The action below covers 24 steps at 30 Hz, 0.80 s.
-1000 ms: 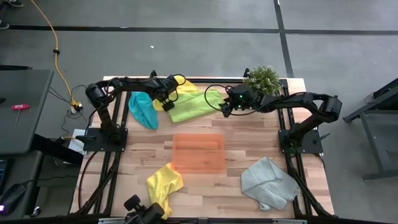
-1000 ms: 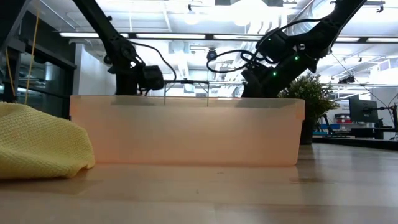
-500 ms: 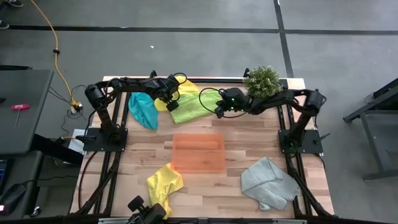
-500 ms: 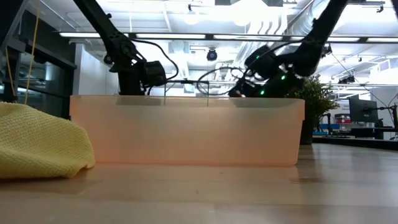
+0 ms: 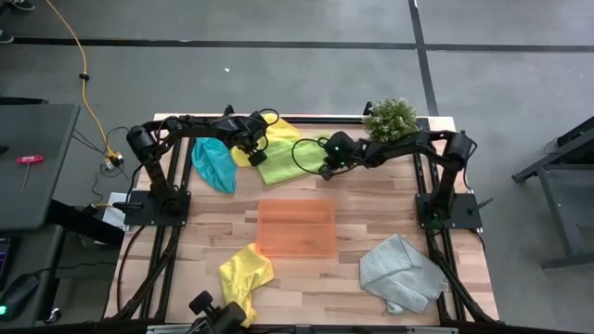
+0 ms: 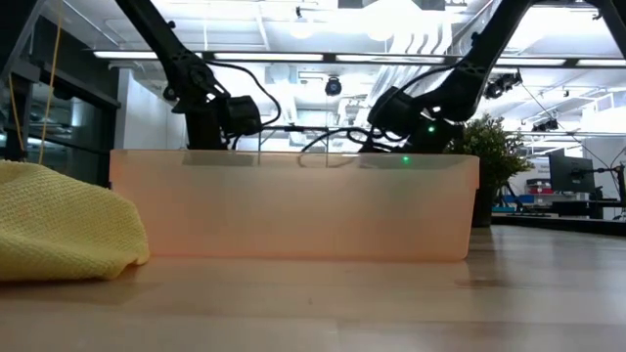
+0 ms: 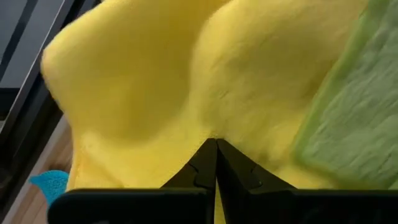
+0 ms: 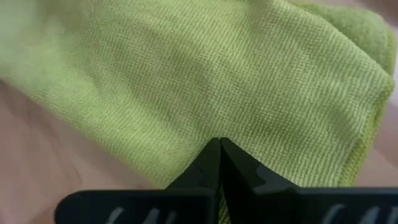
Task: Fold microfiber towels
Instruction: Fold the green towel
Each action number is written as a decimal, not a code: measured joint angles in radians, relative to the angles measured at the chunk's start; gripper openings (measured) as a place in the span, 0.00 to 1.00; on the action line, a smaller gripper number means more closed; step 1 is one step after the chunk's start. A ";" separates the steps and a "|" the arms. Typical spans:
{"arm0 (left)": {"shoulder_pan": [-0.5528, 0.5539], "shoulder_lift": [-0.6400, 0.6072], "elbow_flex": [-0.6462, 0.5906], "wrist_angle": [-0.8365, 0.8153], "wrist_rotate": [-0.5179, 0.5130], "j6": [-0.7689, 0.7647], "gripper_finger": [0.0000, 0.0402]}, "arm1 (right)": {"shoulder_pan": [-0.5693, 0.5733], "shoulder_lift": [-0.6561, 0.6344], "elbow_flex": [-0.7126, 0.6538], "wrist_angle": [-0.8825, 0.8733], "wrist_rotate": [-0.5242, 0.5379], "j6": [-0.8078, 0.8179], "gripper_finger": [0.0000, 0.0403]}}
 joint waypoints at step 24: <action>0.046 -0.058 0.001 0.183 0.425 0.056 0.00 | 0.046 -0.341 -0.198 -0.223 0.116 0.090 0.00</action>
